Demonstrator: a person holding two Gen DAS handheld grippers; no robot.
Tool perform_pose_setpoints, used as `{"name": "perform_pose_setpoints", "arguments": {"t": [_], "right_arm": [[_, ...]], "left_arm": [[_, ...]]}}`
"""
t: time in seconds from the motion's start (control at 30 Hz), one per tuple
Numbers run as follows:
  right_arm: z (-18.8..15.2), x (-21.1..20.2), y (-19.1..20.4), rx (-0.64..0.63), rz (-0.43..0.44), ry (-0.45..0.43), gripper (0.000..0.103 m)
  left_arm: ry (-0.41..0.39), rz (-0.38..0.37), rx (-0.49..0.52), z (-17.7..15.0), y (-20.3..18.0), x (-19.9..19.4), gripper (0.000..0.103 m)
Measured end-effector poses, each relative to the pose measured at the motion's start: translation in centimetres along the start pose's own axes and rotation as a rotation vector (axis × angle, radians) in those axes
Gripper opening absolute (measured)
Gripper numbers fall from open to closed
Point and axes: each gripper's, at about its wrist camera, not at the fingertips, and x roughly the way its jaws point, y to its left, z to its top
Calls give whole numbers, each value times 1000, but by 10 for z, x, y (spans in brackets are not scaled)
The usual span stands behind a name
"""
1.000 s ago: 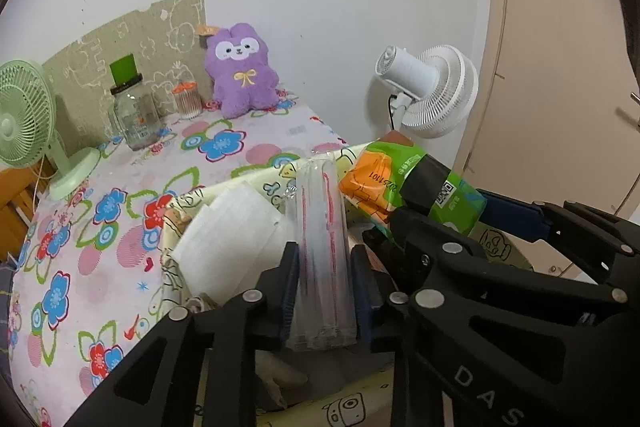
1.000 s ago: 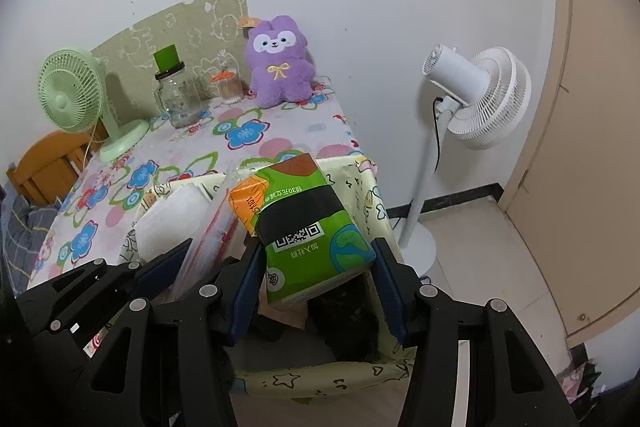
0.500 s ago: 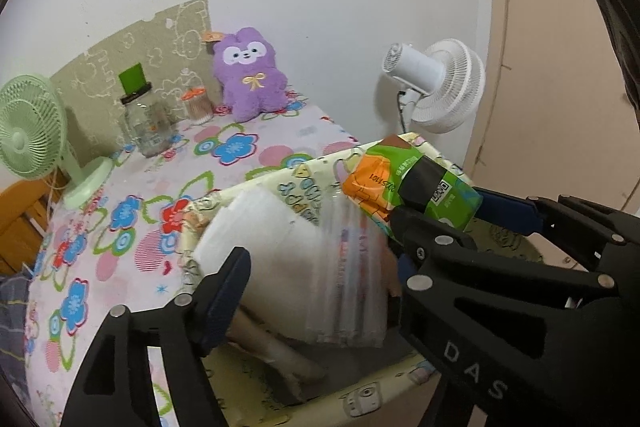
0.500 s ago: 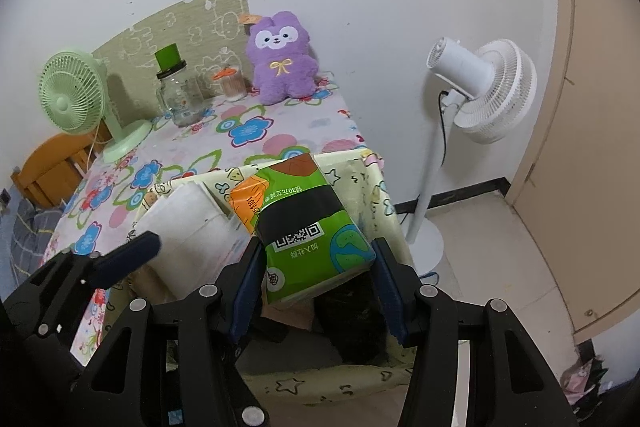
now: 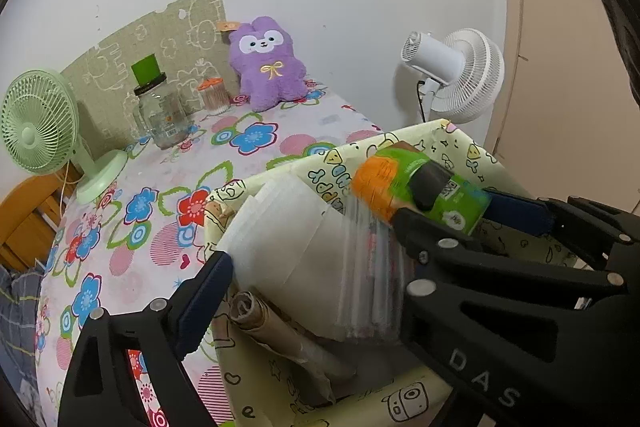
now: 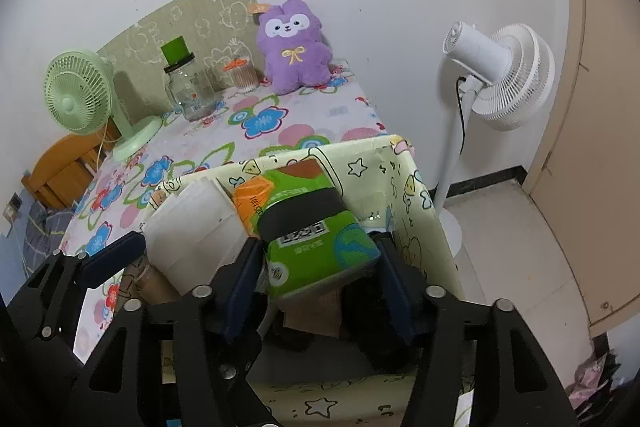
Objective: Organize soft objects
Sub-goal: 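Open the right tool inside the gift box while the left tool releases the straw pack there, then withdraw both tools from the gift box back over the table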
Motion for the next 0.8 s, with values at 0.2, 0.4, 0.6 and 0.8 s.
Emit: {"name": "perform_pose_setpoints", "arguments": {"t": [0.2,0.4,0.6,0.8], "right_arm": [[-4,-7,4,-8,-25,-2,80],[-7,-19,11,-22,-48,-27,87],[-10,-31,22,-35,-64,-50,92],[-11,-40,35,-40,-52,-72,93]], "left_arm": [[-4,-21,-2,-4,1,-7,97],[-22,-22,-7,-7,5,-19,100],[-32,-17,-22,-10,12,-29,101],[-45,-7,-37,-14,24,-41,103]]}}
